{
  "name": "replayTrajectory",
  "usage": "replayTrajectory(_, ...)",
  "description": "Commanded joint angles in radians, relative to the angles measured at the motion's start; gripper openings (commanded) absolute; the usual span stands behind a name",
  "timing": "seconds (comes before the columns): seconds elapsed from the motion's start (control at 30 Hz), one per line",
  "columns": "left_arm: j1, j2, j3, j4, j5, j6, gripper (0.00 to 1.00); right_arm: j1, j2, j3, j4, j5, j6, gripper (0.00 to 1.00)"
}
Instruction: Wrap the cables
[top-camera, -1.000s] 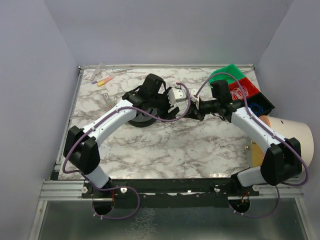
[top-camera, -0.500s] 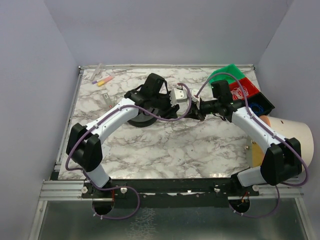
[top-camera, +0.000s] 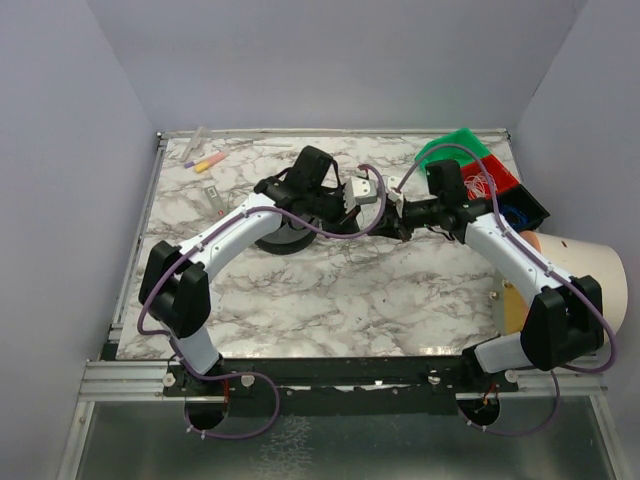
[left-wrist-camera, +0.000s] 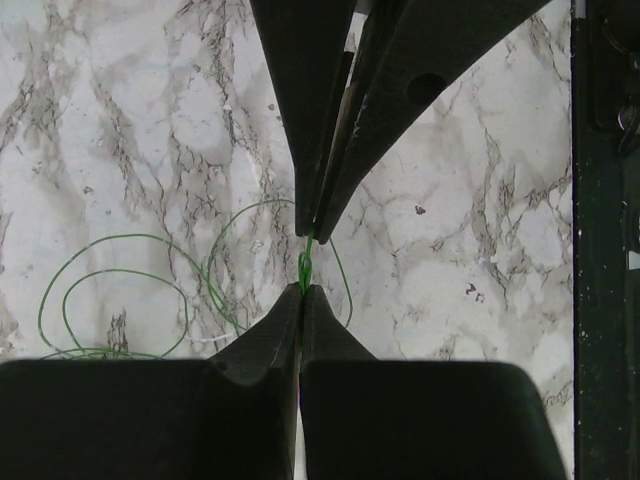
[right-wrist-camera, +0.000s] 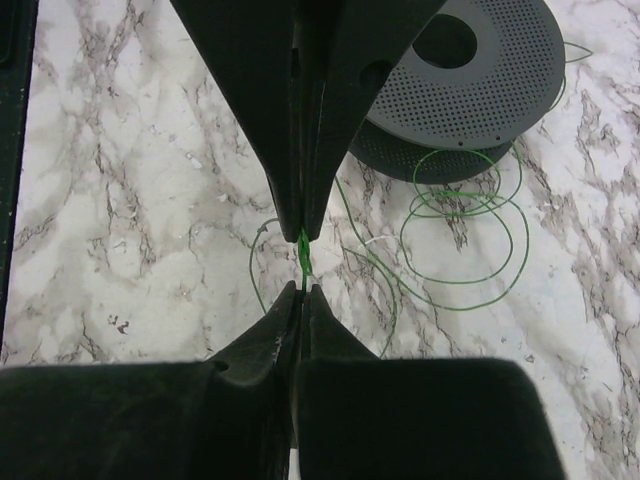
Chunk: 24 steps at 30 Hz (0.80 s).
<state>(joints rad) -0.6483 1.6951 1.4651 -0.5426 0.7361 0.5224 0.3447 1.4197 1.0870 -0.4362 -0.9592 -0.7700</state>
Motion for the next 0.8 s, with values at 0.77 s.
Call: replayTrajectory(0.77,0.036,-0.034,-0.128,0.237,-0.050,-0.286,0.00,-0.061,-0.035,-0.101,0.184,-0.019,0.076,0.29)
